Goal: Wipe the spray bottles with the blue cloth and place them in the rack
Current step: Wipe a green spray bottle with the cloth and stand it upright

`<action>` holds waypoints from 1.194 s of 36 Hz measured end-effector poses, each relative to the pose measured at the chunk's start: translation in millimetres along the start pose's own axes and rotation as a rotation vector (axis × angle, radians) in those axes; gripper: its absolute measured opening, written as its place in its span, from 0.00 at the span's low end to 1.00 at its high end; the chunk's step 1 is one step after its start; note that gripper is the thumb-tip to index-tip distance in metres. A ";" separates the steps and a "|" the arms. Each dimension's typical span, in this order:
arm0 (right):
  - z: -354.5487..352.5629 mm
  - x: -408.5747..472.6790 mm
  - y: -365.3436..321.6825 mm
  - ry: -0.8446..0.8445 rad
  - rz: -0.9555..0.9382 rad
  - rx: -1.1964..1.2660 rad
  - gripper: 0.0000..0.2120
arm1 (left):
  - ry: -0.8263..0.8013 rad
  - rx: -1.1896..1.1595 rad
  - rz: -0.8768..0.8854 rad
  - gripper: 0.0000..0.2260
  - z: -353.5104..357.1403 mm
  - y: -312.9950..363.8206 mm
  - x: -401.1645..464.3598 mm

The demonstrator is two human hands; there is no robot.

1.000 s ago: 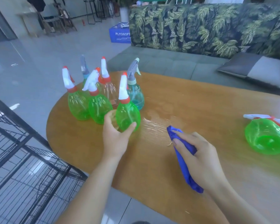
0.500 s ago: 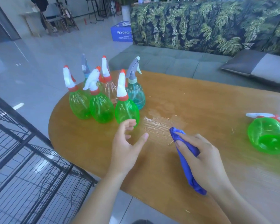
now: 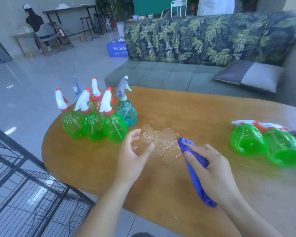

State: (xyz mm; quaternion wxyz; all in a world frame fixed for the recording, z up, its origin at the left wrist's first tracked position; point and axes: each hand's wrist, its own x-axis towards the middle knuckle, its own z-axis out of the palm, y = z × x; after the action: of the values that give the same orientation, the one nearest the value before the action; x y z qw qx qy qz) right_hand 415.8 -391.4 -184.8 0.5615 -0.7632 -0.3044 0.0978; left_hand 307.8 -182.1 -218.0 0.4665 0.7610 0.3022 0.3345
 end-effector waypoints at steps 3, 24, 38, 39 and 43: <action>-18.6 -5.6 0.8 0.031 -0.007 0.011 0.08 | -0.033 -0.024 0.042 0.23 20.3 15.0 -6.0; -184.1 -53.3 74.3 0.368 0.168 -0.030 0.08 | -0.346 0.044 0.218 0.38 218.6 104.5 -50.1; -189.8 -61.5 83.7 0.385 0.203 -0.010 0.08 | -0.263 0.086 0.217 0.36 242.2 114.1 -42.8; -188.0 -62.0 82.9 0.378 0.202 -0.009 0.08 | -0.246 0.060 0.205 0.37 236.2 111.8 -43.2; -174.3 -62.9 72.3 0.339 0.185 -0.005 0.13 | -0.177 -0.117 0.125 0.36 201.2 105.5 -52.9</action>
State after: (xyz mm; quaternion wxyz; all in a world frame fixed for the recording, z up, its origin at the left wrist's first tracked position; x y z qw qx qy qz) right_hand 477.0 -579.9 -202.1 0.5915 -0.7949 -0.1339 0.0182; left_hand 451.1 -365.4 -202.4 0.5131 0.7764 0.1920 0.3116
